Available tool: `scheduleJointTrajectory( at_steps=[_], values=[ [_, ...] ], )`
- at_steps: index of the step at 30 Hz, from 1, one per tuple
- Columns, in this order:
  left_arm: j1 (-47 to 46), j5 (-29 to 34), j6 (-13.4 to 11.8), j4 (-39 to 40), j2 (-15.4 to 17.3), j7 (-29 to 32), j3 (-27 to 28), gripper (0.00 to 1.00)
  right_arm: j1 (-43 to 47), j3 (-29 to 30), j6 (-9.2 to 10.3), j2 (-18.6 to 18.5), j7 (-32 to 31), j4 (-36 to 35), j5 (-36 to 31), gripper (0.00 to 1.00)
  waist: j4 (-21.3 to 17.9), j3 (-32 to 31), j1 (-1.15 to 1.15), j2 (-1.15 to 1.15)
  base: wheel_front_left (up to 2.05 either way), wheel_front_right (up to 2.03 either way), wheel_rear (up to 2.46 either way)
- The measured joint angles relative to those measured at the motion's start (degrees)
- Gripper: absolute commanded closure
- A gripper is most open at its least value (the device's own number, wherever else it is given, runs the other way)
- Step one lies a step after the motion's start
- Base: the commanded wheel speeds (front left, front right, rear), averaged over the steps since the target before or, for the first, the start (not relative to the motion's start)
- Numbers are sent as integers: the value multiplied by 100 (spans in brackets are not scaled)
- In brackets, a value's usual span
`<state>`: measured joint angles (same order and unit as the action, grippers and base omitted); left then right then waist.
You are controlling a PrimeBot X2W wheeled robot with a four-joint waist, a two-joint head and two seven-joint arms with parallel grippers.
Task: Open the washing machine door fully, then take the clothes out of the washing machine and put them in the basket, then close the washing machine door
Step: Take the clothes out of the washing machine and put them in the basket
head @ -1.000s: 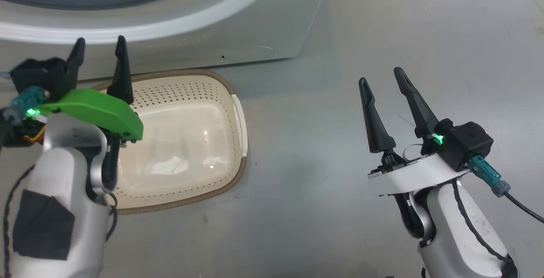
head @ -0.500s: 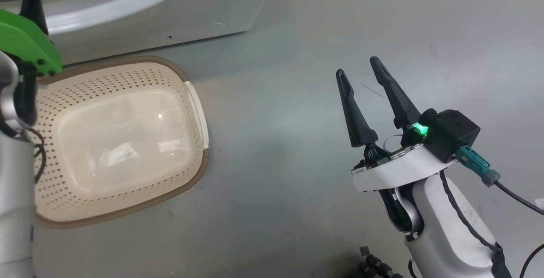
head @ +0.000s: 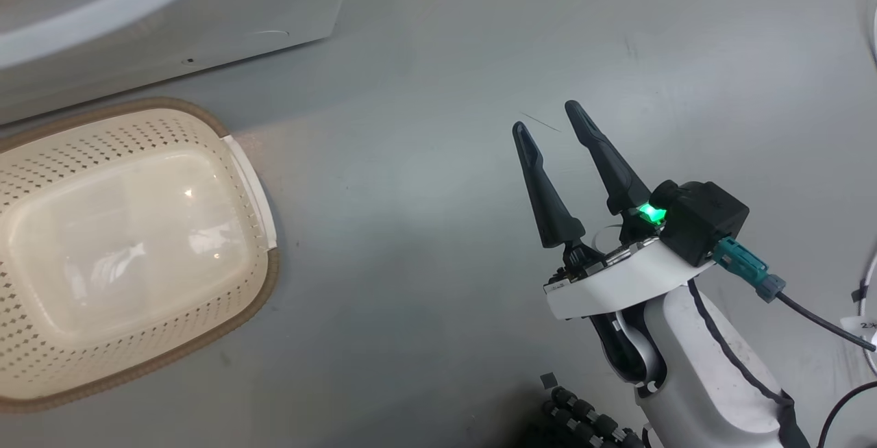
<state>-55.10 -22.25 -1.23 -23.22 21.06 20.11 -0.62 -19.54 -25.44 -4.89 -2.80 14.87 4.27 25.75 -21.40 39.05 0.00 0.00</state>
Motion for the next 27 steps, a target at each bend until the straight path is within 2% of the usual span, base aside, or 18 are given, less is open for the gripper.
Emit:
scheduleJointTrajectory(
  at_steps=[6, 15, 26, 27],
  values=[
    [-428, 9, 0, -242, 155, 179, 88, 0, -3, -104, 9, 1, 0, -14, 55, 0, -243, 82, 0, 0, 0, 0, 0],
    [-875, 76, 0, -604, 375, 513, 21, 0, -101, -174, 52, 5, 0, -42, 187, 0, -382, 231, -1, 0, 0, 0, 0],
    [-1010, 69, -57, -1162, 380, 1154, -37, 0, -153, -225, 94, 8, 0, -44, 196, 0, -404, 281, -1, 0, 0, 0, 0],
    [-1010, 67, -57, -1184, 380, 1193, -49, 35, -163, -227, 94, 8, 0, -44, 196, 0, -404, 285, 0, 0, 0, 0, 0]
  ],
)
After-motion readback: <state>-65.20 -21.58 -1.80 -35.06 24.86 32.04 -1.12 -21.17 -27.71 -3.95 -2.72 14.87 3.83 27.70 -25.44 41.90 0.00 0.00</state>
